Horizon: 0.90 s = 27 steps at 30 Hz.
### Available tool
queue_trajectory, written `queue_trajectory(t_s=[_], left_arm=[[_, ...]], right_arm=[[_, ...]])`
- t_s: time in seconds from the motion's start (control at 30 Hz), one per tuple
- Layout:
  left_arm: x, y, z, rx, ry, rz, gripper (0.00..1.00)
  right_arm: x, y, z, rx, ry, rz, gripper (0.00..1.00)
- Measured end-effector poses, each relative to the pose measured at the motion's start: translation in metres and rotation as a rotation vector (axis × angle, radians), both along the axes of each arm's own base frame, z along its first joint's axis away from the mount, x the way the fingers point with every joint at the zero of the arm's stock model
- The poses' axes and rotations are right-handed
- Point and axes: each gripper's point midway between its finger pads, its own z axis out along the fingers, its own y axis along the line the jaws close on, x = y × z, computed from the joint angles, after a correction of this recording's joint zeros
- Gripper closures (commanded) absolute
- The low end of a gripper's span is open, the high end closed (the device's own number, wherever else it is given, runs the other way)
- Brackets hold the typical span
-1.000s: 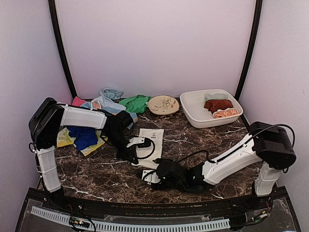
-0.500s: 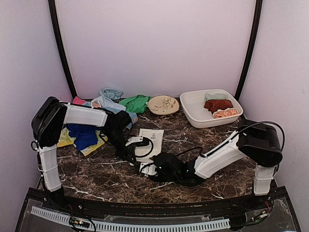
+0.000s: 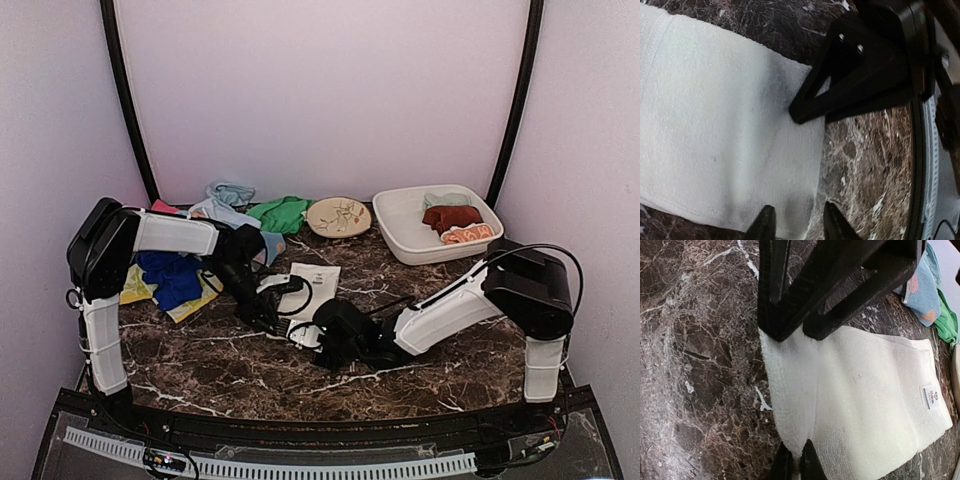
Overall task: Roll the towels
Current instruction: Roll the towel at the center of the board.
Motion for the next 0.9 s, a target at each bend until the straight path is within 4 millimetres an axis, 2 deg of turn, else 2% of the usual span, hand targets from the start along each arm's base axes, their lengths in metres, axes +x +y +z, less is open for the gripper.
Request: queue_trajectory(t_s=[0.23, 0.4, 0.5, 0.67, 0.9], left_arm=[[0.006, 0.033, 0.005, -0.043, -0.050, 0.106, 0.56], [-0.007, 0.057, 0.009, -0.075, -0.159, 0.149, 0.59], [-0.013, 0.062, 0.011, -0.085, -0.205, 0.147, 0.59], [-0.009, 0.047, 0.029, -0.109, -0.338, 0.095, 0.59], [-0.019, -0.002, 0.042, -0.133, -0.453, -0.043, 0.57]], right_arm=[[0.003, -0.004, 0.001, 0.088, 0.233, -0.038, 1.00], [0.000, -0.003, 0.001, 0.166, 0.425, -0.047, 1.00], [-0.001, -0.004, 0.002, 0.211, 0.557, -0.053, 1.00], [0.006, 0.001, 0.001, 0.285, 0.822, -0.055, 1.00], [0.000, -0.004, 0.003, 0.335, 1.110, -0.047, 1.00]])
